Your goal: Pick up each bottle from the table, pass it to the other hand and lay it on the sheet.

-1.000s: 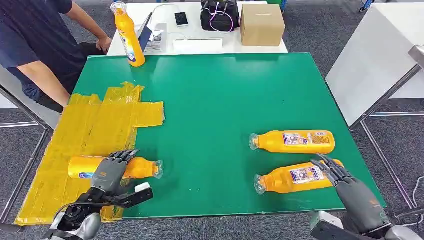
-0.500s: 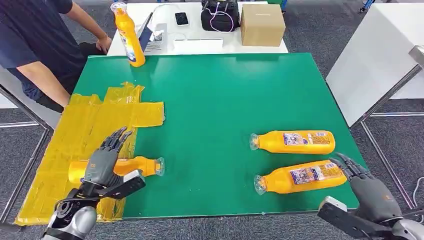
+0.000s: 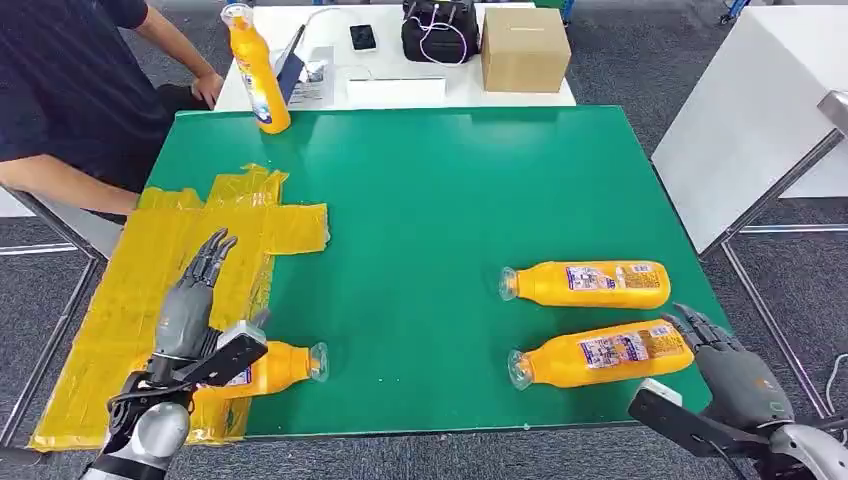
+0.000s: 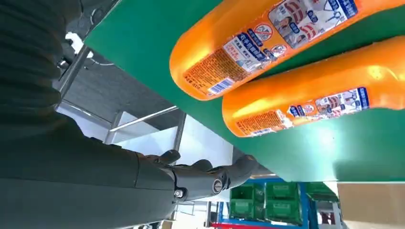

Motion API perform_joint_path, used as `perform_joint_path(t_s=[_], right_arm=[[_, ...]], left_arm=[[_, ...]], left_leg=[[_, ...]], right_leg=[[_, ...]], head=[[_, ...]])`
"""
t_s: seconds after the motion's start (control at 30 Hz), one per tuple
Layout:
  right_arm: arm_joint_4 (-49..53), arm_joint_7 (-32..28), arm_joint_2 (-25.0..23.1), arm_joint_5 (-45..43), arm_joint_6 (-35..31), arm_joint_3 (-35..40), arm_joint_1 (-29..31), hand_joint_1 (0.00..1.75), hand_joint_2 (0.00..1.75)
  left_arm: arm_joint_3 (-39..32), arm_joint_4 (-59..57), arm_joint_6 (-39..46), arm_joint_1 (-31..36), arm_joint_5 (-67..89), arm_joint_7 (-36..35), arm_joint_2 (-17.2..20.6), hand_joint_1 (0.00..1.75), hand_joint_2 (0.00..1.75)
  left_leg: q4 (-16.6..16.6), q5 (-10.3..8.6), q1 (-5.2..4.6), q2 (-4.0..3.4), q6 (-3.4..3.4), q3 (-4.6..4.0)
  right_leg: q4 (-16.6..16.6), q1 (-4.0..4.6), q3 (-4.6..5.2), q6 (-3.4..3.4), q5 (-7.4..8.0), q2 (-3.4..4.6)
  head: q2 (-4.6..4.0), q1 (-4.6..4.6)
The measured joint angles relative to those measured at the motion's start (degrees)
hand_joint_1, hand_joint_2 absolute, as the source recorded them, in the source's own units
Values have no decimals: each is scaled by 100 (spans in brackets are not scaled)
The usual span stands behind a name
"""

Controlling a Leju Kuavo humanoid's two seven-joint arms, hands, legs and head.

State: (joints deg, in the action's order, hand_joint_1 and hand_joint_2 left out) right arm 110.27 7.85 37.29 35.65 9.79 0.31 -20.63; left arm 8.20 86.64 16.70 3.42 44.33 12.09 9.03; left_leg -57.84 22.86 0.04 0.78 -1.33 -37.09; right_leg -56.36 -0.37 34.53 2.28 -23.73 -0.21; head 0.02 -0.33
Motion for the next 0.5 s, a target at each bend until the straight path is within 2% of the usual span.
perform_joint_path(t_s=[0.2,0.5], right_arm=[[-172,0,-2,15,94,87,130,0,175],[-806,0,-2,160,258,367,635,0,175]], left_arm=[[-20,15,-9,-1,-170,111,-48,0,0],[-17,114,-4,-1,-345,251,-87,0,0]], left_leg=[[0,0,0,-1,0,0],[0,-3,0,1,-3,1]], right_leg=[[0,1,0,0,0,0],[0,-1,-2,1,1,0]], head=[[0,0],[0,0]])
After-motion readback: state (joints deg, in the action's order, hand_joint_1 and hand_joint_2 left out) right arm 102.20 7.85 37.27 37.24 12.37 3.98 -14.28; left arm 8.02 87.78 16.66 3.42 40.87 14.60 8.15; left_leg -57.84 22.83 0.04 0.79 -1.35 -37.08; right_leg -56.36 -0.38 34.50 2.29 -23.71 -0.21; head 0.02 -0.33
